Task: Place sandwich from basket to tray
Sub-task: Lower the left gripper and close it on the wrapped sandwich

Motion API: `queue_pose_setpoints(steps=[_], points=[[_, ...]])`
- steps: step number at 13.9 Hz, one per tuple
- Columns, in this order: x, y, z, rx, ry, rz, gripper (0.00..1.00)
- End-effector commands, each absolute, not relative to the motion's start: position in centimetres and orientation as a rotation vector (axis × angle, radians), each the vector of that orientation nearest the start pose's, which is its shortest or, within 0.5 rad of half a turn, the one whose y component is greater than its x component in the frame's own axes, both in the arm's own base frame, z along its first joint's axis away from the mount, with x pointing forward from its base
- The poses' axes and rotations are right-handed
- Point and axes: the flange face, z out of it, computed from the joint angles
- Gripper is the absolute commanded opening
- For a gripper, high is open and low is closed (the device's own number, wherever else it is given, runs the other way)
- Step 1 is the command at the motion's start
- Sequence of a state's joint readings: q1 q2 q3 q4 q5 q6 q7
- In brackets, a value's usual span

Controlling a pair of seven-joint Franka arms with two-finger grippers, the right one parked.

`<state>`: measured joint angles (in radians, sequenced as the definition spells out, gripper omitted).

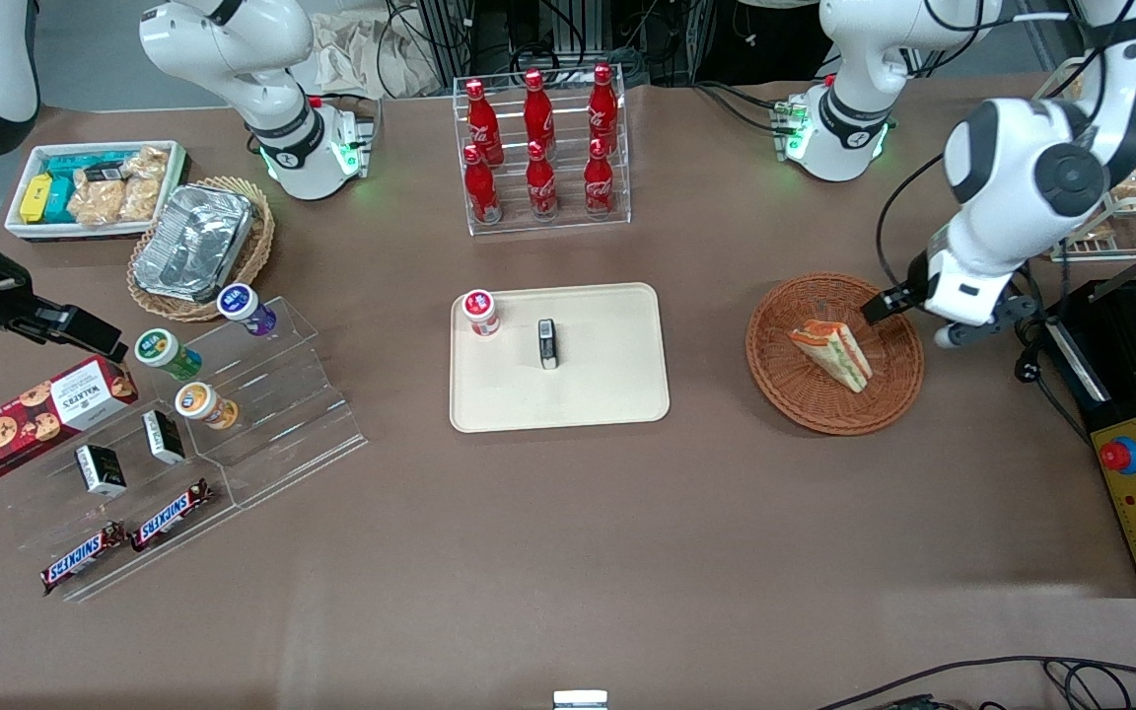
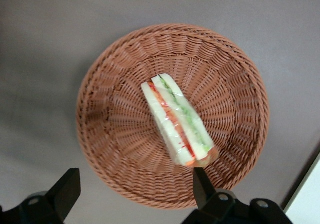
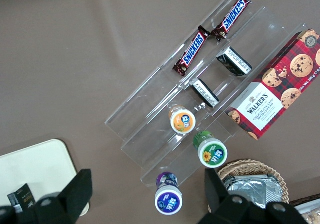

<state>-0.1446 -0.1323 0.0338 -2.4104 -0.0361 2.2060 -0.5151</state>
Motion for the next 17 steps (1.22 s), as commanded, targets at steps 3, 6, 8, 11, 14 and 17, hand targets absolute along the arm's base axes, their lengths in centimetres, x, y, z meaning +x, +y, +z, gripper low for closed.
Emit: queue_pose_setpoints(steps=[3, 6, 8, 11, 14, 17], points=[[48.0, -6.1, 32.2, -3.028, -0.902, 0.097, 0.99], [48.6, -7.4, 30.7, -3.001, -0.986, 0.083, 0.99], [49.0, -7.6, 30.2, -2.979, -1.038, 0.090, 0.99], [49.0, -8.7, 28.9, -2.963, -1.076, 0.087, 0.99], [48.6, -8.9, 28.3, -2.951, -1.086, 0.101, 0.99], [48.4, -9.8, 27.6, -2.941, -1.110, 0.099, 0.99]])
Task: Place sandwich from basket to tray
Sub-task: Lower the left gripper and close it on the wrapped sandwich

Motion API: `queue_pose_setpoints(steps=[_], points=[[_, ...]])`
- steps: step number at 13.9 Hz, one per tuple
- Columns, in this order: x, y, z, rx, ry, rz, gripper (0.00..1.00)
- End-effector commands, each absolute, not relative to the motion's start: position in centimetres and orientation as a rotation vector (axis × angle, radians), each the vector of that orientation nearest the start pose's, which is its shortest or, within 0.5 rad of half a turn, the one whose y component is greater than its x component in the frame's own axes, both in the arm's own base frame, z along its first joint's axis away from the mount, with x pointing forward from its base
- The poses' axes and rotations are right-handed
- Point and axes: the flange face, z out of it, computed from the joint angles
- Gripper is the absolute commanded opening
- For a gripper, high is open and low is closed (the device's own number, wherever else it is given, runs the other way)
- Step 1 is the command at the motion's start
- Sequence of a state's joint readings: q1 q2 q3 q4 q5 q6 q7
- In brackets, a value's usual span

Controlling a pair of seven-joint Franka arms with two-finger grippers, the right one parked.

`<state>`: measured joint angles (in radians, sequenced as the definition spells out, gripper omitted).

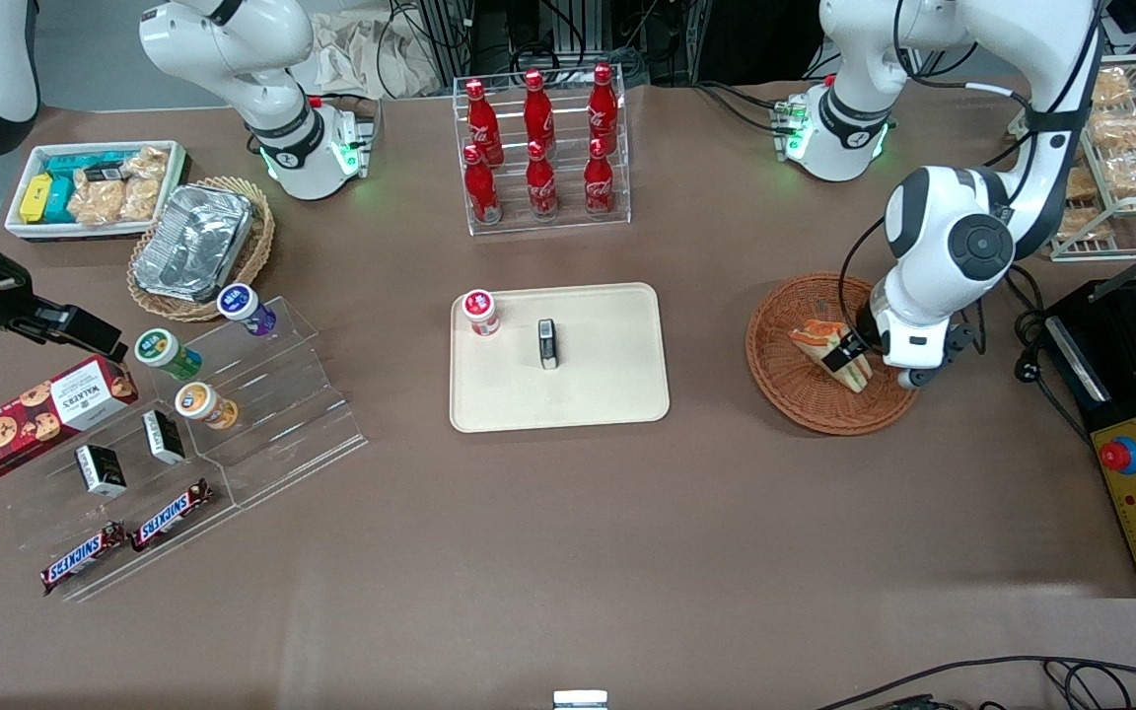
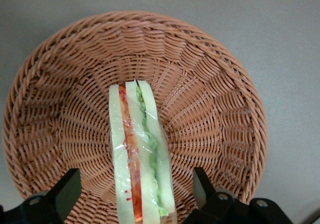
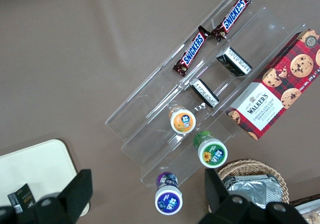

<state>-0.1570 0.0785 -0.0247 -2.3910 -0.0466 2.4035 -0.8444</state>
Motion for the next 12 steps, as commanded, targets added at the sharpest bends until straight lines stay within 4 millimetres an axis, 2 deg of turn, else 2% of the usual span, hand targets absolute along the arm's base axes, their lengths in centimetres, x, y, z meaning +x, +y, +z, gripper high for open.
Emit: queue_pose_setpoints(steps=[1, 4, 8, 10, 11, 12], points=[[48.2, -9.9, 27.4, -2.939, -1.106, 0.105, 0.98], [47.9, -10.1, 27.0, -2.924, -1.127, 0.116, 0.85], [47.6, -11.0, 27.0, -2.907, -1.142, 0.109, 0.42], [47.8, -11.0, 27.7, -2.914, -1.134, 0.101, 0.12], [47.8, -11.0, 28.3, -2.918, -1.127, 0.099, 0.01], [47.8, -10.9, 29.0, -2.918, -1.114, 0.106, 0.00]])
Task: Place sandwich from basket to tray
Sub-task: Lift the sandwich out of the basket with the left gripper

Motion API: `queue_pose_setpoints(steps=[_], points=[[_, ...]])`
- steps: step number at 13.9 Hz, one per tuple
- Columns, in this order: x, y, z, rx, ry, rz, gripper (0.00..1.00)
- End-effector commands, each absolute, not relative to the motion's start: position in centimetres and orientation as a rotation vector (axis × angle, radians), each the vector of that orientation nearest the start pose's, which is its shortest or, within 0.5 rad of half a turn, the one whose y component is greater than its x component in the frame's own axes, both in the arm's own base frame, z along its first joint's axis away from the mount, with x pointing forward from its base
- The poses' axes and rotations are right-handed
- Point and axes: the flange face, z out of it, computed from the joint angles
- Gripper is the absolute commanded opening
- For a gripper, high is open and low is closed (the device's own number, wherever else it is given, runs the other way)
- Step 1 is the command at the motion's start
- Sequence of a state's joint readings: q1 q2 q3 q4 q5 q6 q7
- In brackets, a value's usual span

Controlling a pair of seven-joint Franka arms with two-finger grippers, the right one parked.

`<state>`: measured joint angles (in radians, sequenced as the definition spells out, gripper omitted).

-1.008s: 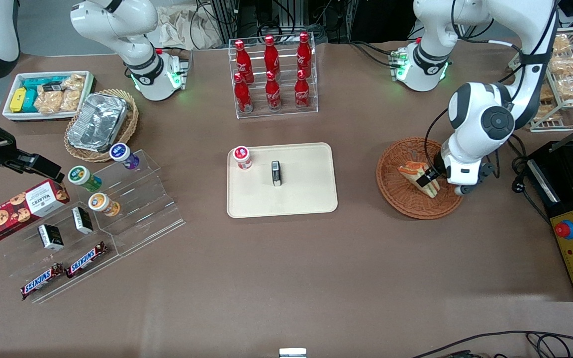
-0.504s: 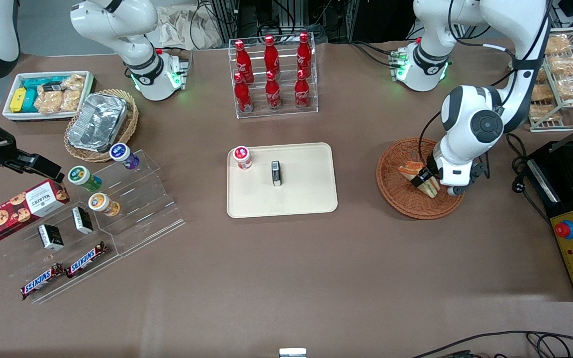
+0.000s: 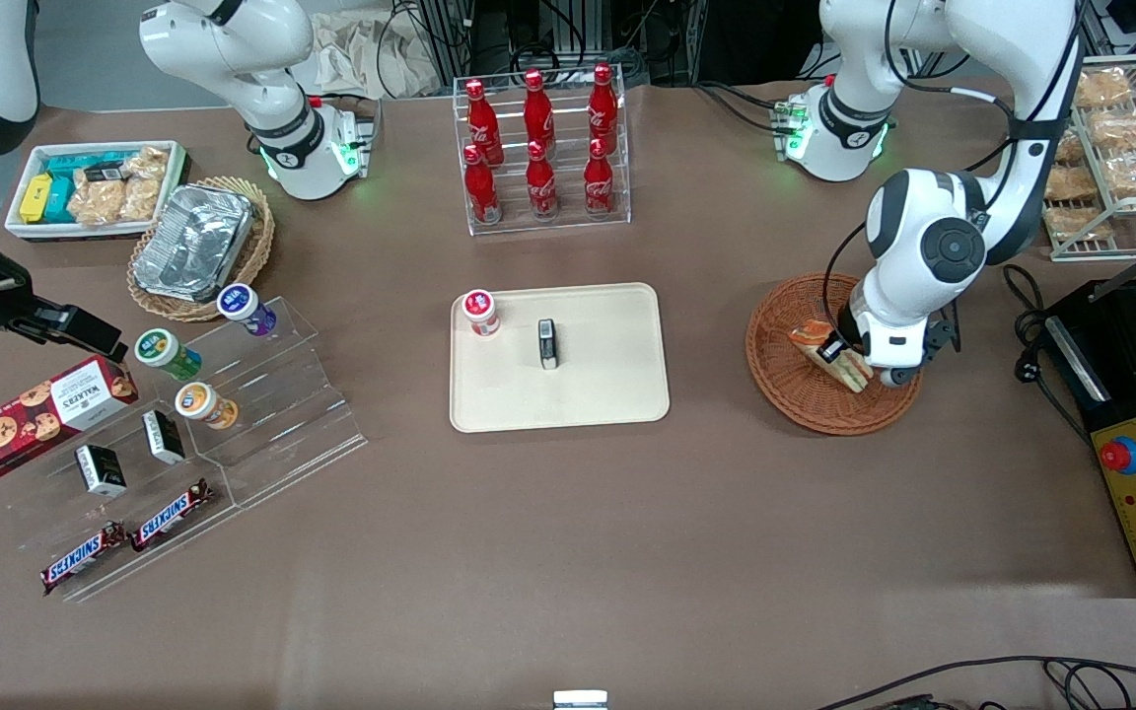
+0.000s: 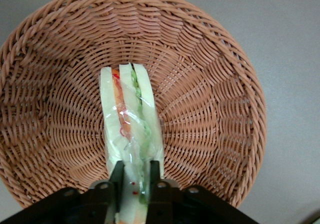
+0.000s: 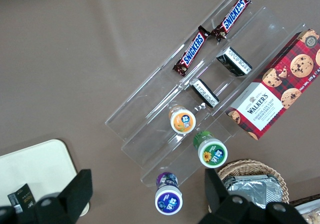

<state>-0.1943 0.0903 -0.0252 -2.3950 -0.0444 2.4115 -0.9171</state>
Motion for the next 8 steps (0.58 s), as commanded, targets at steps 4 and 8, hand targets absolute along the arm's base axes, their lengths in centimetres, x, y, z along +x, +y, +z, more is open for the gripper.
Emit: queue_pose_setpoints(steps=[4, 8], points=[[49.9, -10.2, 36.0, -2.911, -0.972, 0.211, 0.00], [52.3, -9.5, 43.7, -2.936, -0.821, 0.332, 0.00]])
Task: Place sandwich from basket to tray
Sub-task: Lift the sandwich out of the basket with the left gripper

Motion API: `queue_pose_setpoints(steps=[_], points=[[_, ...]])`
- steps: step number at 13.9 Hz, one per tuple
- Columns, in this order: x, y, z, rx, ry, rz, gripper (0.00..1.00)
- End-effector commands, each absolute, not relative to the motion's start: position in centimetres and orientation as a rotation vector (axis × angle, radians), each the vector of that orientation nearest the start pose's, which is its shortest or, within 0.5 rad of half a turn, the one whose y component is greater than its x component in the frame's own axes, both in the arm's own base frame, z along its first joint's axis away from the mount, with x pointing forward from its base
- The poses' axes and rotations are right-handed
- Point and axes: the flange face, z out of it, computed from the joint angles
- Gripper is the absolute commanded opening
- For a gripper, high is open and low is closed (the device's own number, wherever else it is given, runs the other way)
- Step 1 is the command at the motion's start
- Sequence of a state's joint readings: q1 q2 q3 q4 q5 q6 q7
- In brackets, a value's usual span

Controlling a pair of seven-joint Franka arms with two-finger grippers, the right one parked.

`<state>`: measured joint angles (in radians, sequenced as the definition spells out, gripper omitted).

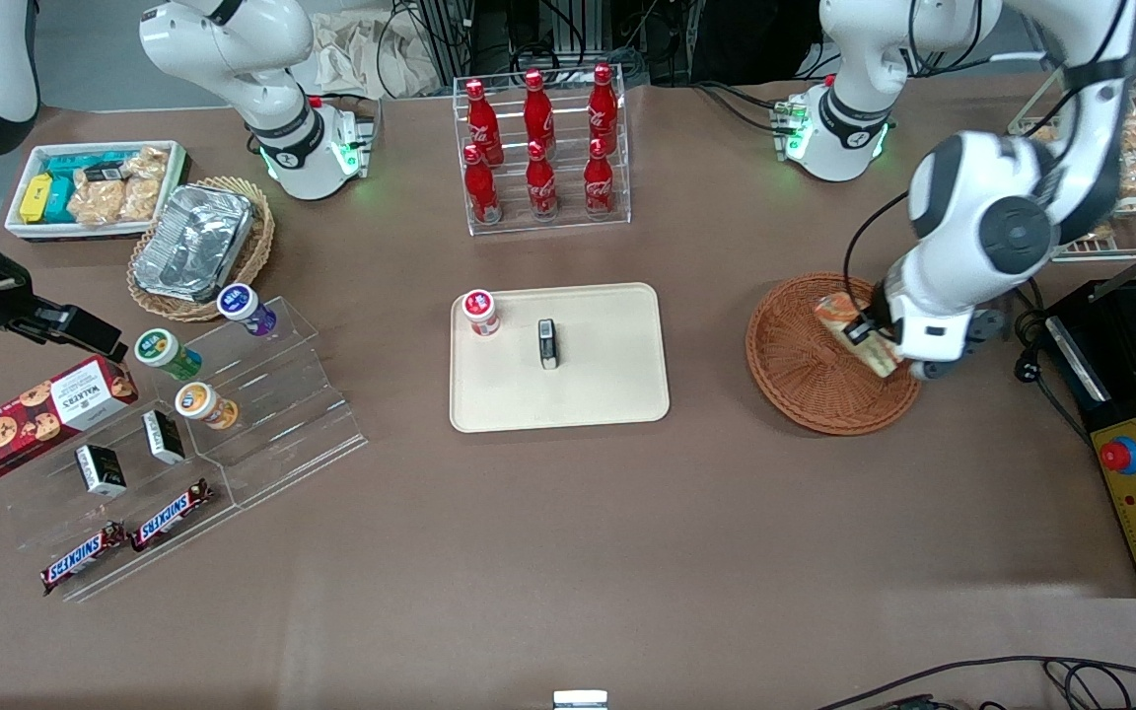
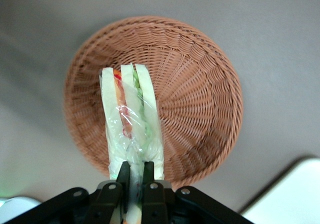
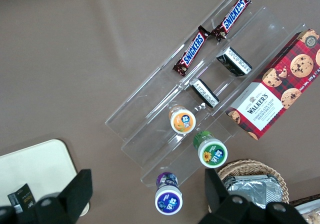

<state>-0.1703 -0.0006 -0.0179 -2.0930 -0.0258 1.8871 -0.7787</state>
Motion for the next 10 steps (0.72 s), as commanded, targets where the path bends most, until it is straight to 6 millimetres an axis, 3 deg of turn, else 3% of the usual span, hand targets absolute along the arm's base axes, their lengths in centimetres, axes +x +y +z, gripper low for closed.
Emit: queue_pose_setpoints(steps=[1, 3, 5, 10], points=[[52.4, -9.4, 45.0, -2.936, -0.810, 0.341, 0.00], [52.6, -9.7, 47.0, -2.942, -0.789, 0.361, 0.00], [52.1, -10.7, 47.7, -2.961, -0.696, 0.391, 0.00], [50.7, -18.2, 49.1, -3.001, -0.522, 0.342, 0.00]])
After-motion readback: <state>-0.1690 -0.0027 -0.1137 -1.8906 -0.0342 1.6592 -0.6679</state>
